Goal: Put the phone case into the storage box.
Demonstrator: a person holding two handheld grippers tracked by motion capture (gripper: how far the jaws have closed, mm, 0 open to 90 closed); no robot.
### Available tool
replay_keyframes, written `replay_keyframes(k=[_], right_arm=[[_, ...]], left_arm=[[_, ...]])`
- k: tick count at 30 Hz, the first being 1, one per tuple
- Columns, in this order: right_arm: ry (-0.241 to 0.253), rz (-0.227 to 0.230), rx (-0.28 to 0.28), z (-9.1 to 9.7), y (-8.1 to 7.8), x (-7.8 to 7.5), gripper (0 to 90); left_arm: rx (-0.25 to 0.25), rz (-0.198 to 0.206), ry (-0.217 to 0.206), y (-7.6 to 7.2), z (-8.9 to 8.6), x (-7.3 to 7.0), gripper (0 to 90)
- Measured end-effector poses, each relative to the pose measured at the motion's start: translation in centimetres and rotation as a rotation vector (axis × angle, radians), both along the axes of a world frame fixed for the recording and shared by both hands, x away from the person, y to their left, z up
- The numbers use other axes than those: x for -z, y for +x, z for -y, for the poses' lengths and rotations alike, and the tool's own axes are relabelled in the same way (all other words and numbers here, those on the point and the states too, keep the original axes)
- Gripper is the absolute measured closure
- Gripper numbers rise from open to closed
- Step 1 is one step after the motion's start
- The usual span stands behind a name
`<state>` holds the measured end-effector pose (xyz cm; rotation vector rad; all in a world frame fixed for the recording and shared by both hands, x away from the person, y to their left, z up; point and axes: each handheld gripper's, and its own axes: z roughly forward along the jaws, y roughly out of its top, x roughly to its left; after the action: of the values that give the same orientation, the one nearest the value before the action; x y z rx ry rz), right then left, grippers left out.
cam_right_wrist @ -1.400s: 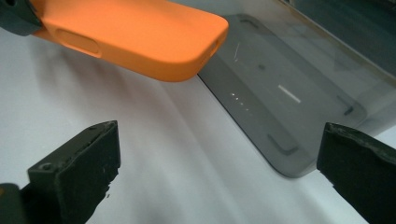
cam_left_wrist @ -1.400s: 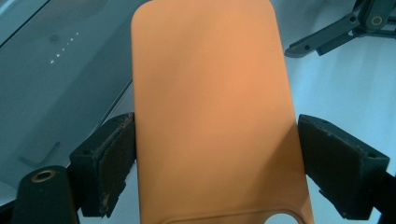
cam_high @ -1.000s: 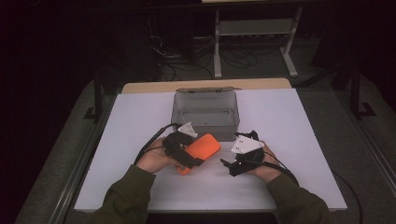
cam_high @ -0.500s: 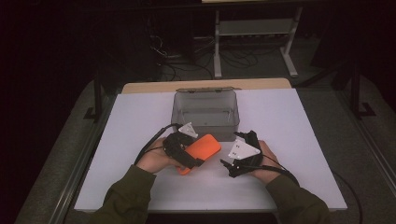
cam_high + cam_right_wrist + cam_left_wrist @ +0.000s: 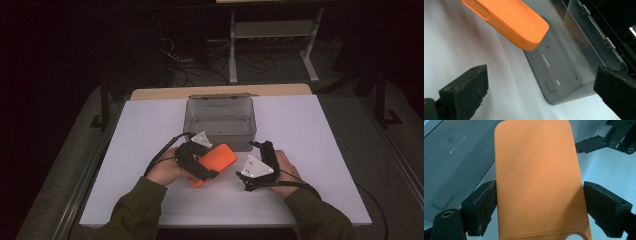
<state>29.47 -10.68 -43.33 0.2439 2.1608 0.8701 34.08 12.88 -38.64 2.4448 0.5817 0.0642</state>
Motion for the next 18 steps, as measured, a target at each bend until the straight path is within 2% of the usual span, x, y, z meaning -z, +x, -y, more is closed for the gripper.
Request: replay_keyframes(k=[18], right_arm=[[-0.098, 0.127, -0.017, -0.54, -0.8, 0.19, 0.0]], left_arm=[[0.004, -0.003, 0.009, 0.02, 0.04, 0.09, 14.0]])
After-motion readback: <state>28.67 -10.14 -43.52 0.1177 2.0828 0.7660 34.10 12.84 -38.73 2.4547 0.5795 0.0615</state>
